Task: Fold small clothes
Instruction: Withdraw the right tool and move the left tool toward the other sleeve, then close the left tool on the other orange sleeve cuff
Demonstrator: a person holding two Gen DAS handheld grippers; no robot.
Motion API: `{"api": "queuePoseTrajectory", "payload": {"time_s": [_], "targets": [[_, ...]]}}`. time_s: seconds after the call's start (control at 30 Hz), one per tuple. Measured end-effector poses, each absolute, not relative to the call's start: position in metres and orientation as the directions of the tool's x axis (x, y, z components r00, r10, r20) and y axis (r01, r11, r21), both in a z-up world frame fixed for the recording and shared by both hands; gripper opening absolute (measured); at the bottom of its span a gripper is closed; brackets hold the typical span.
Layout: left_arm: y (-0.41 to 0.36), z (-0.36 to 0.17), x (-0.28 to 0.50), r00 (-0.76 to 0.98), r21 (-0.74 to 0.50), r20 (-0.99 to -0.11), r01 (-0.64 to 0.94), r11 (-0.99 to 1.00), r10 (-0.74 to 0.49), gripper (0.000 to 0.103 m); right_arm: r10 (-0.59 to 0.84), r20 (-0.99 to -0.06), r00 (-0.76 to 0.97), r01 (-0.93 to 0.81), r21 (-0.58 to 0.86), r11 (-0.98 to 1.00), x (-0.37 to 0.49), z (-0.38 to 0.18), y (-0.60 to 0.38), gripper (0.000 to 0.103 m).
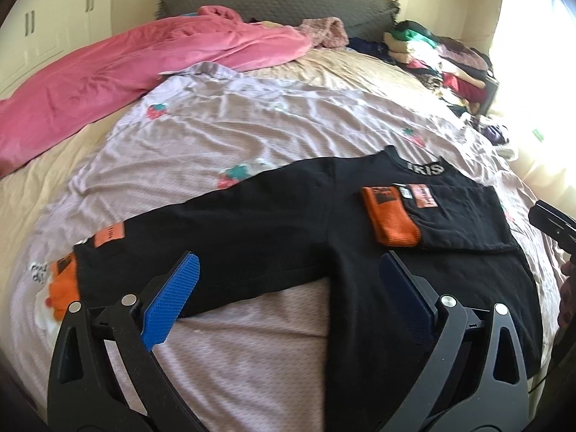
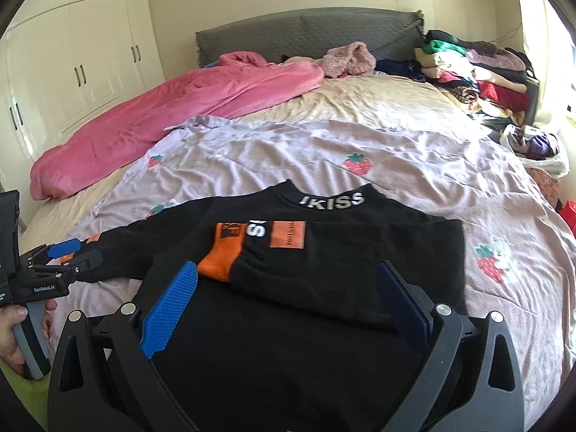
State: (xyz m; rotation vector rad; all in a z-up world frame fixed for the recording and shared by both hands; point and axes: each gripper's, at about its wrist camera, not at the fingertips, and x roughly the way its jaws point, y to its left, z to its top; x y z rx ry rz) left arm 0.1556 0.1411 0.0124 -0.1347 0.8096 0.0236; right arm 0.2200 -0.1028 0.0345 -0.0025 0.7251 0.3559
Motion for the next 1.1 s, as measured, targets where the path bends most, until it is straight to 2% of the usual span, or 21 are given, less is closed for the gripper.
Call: {"api": "queuePoseTrajectory", "payload": {"time_s": [0.67, 1.1], "targets": [[0.259, 0.001, 0.122, 0.667, -0.107, -0.731, -0.324, 0.94, 0.146, 0.094, 0.416, -0.653, 0.632, -0.462, 0.113, 0.88, 0.239, 0.037, -0.009, 0.098], [0.306, -0.028, 0.115, 0.6, -0.095, -0.779, -0.401, 0.911, 0.183, 0.094, 0.435, -0.688, 0.581, -0.507, 0.113, 0.855, 0.25, 0.023, 0.04, 0.098]]}}
